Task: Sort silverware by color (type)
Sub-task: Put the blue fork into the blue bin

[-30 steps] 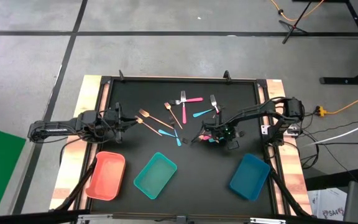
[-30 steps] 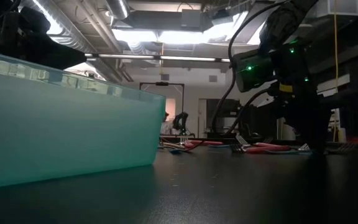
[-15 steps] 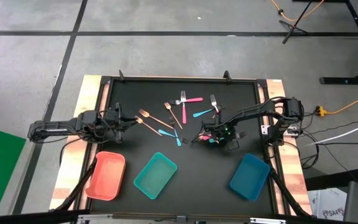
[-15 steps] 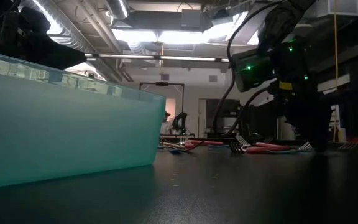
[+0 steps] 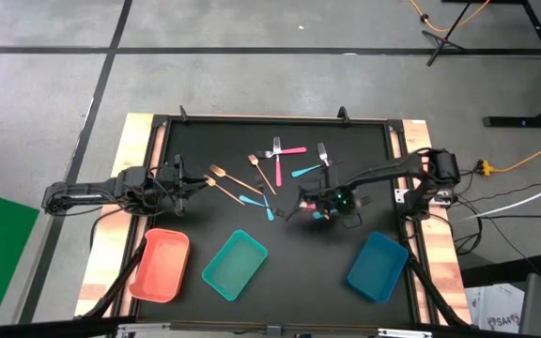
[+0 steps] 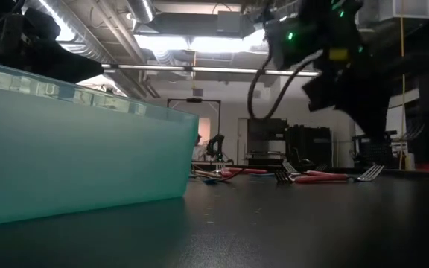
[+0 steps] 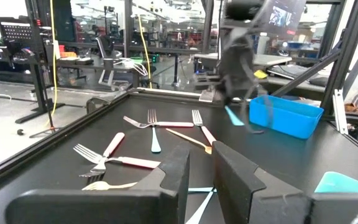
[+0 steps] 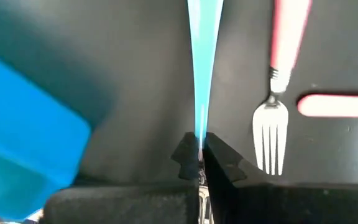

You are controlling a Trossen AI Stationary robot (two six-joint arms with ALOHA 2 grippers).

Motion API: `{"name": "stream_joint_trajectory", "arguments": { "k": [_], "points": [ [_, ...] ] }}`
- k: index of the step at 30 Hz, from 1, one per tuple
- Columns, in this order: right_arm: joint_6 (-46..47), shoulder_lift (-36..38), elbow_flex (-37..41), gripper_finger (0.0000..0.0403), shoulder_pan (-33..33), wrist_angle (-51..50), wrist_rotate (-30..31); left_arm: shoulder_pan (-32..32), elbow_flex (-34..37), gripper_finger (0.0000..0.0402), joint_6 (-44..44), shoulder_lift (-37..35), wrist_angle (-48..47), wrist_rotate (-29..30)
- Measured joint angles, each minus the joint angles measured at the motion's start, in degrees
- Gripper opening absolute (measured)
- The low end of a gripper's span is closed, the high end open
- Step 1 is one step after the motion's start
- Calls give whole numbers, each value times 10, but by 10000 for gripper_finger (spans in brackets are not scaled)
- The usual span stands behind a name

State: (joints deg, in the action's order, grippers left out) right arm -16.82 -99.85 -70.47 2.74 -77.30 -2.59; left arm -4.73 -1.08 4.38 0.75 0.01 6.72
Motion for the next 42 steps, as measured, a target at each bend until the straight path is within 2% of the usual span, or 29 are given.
{"name": "stream_joint_trajectory", "arguments": {
  "k": [6,21,26,36,42],
  "points": [
    [19,0,-28,0,89,-50,0,0,0,63,0,0,0,0],
    [256,0,-101,0,303,-67,0,0,0,63,1,0,0,-2],
    [296,0,-99,0,368,-61,0,0,0,63,0,0,0,0],
    [365,0,-62,0,438,-48,5,0,0,63,2,0,0,0],
    [380,0,-40,0,460,-35,-23,0,0,63,2,0,0,0]
  ]
}}
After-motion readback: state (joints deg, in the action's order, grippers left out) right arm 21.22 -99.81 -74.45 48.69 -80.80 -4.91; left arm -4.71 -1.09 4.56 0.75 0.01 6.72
